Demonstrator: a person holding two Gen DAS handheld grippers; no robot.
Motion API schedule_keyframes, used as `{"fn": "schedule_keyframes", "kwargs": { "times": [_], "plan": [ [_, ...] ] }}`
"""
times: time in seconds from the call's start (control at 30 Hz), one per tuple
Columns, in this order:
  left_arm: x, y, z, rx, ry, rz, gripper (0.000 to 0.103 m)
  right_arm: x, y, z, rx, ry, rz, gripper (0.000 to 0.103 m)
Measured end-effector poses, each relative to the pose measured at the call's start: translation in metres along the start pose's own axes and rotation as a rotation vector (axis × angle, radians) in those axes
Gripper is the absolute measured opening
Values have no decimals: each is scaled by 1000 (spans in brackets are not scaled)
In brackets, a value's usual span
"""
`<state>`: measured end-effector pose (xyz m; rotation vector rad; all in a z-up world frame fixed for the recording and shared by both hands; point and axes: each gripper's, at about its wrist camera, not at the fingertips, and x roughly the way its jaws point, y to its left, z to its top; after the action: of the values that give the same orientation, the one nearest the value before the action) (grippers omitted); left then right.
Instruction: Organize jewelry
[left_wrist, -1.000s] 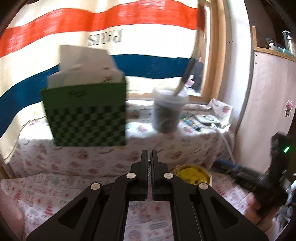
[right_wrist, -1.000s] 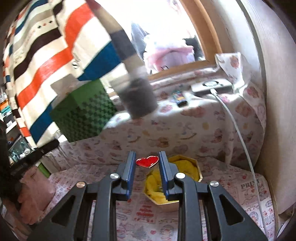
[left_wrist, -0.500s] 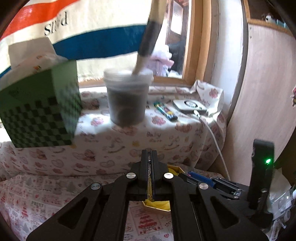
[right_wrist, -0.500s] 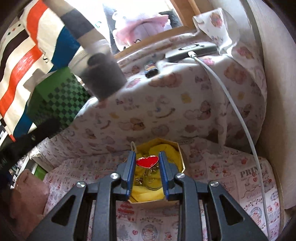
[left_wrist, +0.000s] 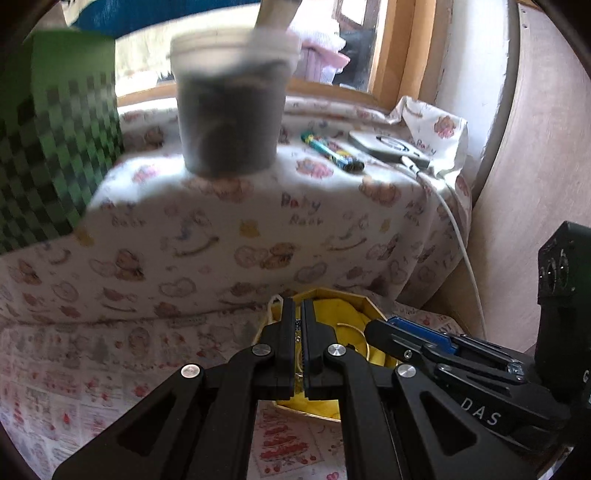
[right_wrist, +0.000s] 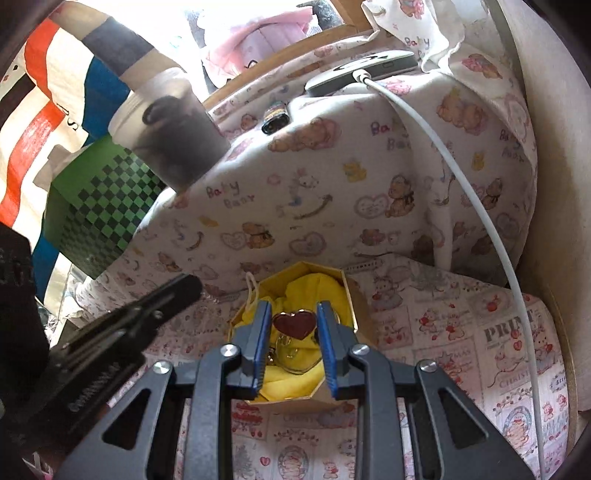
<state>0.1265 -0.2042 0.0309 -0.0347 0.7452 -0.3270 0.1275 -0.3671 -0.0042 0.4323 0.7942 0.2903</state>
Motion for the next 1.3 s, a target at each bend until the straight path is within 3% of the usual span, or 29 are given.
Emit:
{"fn": "schedule_keyframes", "kwargs": {
  "times": [0.13,0.17,0.2,0.3,0.47,0.67,0.83,0.97,1.17,1.2,1.3],
  "plan": [
    [10,-4,-7,17,21,-5,2,0,-1,0,20,3,16,25],
    [11,-4,-7,15,23,-13,2,0,-1,0,24,4,13,31],
    [13,-3,-9,4,28,-29,4,0,-1,0,22,4,7,38],
    [16,2,-13,-26,50,-23,23,-3,-1,-1,20,-7,-12,39],
    [0,17,-14,-33,9,29,26,-13,0,1,16,-29,-12,39],
    [-45,31,-9,-10,-102,121,30,-35,21,-1,-64,-100,-45,39],
    [-95,40,-9,-5,-217,161,41,-56,47,-7,-149,-180,-58,42],
    [-131,48,-14,0,-286,178,48,-78,65,-18,-224,-278,-86,50],
    [-181,56,-28,28,-408,235,82,-103,87,-33,-300,-388,-97,64],
    [-189,57,-31,37,-437,250,88,-105,90,-35,-305,-395,-88,71],
    [-205,62,-43,56,-519,295,98,-110,100,-42,-343,-432,-68,81]
  ]
}}
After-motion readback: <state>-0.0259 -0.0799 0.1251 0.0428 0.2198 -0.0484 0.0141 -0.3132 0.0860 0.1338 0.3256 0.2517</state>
